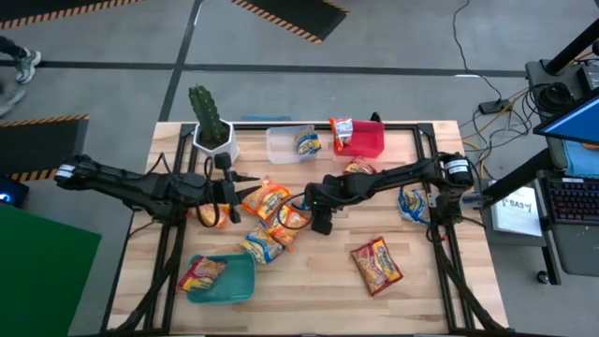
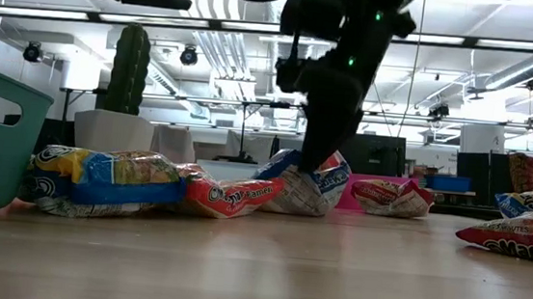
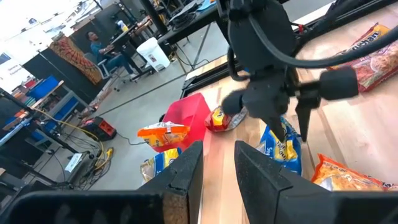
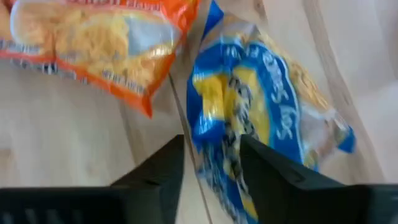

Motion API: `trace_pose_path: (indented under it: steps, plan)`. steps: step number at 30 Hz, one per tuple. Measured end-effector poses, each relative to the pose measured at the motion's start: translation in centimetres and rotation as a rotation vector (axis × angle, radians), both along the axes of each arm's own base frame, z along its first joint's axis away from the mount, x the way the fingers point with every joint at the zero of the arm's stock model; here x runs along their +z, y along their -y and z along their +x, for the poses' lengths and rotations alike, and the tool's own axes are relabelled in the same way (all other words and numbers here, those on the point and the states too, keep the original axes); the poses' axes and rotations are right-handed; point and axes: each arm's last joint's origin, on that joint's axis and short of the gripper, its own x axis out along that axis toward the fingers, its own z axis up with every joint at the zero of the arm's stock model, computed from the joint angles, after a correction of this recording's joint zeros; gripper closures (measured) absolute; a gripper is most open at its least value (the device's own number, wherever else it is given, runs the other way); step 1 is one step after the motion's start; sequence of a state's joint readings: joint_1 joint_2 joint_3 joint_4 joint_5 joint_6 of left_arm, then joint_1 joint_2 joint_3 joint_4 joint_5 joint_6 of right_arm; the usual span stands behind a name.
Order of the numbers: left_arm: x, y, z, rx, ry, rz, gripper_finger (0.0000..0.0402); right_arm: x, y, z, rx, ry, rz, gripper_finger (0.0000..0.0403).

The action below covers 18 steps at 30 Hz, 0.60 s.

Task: Sort Maruchan noodles
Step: Put the blue noodle pack into the white bin

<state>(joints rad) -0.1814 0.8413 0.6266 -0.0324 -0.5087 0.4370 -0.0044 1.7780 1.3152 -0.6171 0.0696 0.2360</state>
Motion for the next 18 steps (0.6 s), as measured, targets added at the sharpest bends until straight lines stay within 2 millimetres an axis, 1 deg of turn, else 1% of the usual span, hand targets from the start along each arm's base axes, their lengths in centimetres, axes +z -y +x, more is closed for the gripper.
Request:
trace_pose_path:
  steps: [2, 5, 8, 10, 13, 18]
  plan:
    - [0.0, 0.0, 0.0, 0.0, 0.002, 0.0, 0.0326, 1.2, 0.0, -0.3, -0.001, -0.022, -0.001, 0.0227]
    - [0.0, 0.0, 0.0, 0.0, 0.003, -0.001, 0.0326, 3.2, 0.0, -0.8, 0.0, 0.022, -0.003, 0.0208]
    - [0.0, 0.0, 0.0, 0.0, 0.004, -0.001, 0.0326, 4.4, 0.1, -1.1, -0.018, 0.132, -0.038, 0.021]
    - [0.0, 0.0, 0.0, 0.0, 0.003, -0.001, 0.0326, 4.5, 0.2, -1.2, -0.029, 0.237, -0.057, 0.0227]
    - [0.0, 0.0, 0.0, 0.0, 0.003, -0.001, 0.0326, 3.4, 0.3, -1.1, -0.037, 0.404, -0.066, 0.0273]
    - [0.0, 0.0, 0.0, 0.0, 0.002, 0.0, 0.0326, -0.8, 1.1, -2.1, -0.122, 0.598, -0.129, 0.0376]
